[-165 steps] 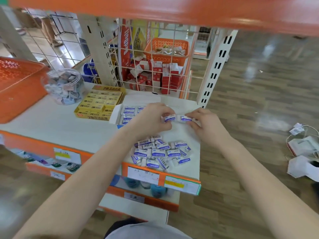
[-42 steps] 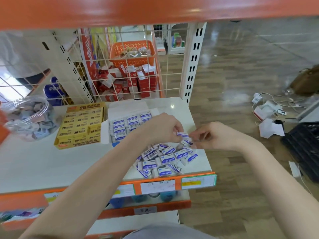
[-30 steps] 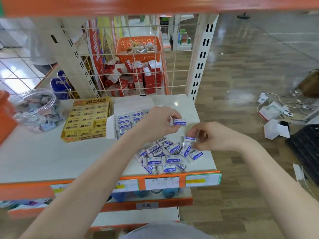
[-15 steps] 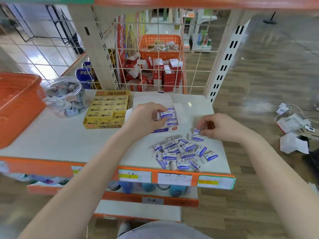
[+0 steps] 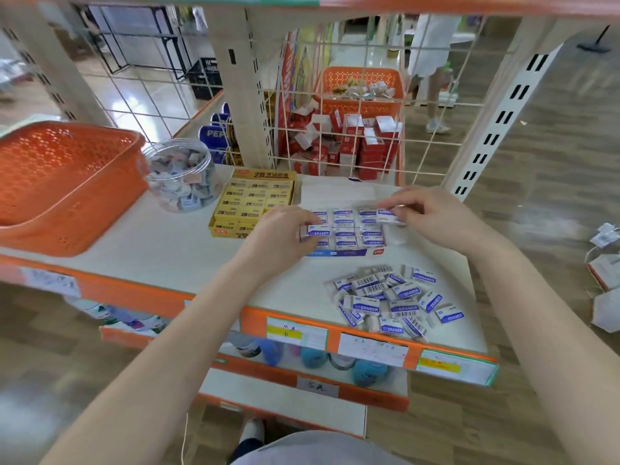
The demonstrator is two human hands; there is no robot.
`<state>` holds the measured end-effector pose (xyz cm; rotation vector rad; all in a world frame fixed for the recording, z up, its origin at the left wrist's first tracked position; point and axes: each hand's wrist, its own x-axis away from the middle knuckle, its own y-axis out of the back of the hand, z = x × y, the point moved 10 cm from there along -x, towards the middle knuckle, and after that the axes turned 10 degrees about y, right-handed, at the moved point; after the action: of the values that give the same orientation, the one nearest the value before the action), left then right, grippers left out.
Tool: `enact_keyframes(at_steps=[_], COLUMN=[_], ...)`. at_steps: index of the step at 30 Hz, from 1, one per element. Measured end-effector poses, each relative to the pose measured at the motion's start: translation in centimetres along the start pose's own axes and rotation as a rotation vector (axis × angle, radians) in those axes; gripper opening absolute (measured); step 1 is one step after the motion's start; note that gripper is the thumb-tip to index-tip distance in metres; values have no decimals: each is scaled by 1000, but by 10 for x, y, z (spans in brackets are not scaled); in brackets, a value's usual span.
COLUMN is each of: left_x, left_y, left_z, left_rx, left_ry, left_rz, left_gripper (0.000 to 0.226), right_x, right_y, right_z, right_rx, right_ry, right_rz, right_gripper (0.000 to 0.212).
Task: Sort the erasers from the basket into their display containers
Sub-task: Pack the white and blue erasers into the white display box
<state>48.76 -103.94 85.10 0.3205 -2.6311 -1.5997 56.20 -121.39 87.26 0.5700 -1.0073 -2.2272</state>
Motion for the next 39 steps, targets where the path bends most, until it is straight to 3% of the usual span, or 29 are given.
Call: enact_keyframes(at_steps=[9, 15, 22, 27, 33, 39], left_x=[-15, -32, -33, -31, -30, -31], left_y=[0, -11, -12, -13, -15, -14], left_z=[-5, 2, 7, 8, 10, 10], left_rx=[-74, -156, -72, -28, -41, -32], left_ry=[9, 70, 68, 70, 65, 63], left_rz=[-68, -48, -48, -59, -51, -48], left_gripper=[32, 32, 31, 32, 33, 33], right_x=[-26, -24, -18, -21, -21, -23], right_y=[-26, -43, -23, -7, -5, -9], right_z=[4, 12, 3, -11, -11, -6], right_rx=[126, 263, -87, -78, 70, 225], right_ry=[19, 90, -46, -126, -119, -85], right_rz=[-61, 47, -152, -201, -138, 13], right_gripper=[33, 39, 33, 16, 13, 28])
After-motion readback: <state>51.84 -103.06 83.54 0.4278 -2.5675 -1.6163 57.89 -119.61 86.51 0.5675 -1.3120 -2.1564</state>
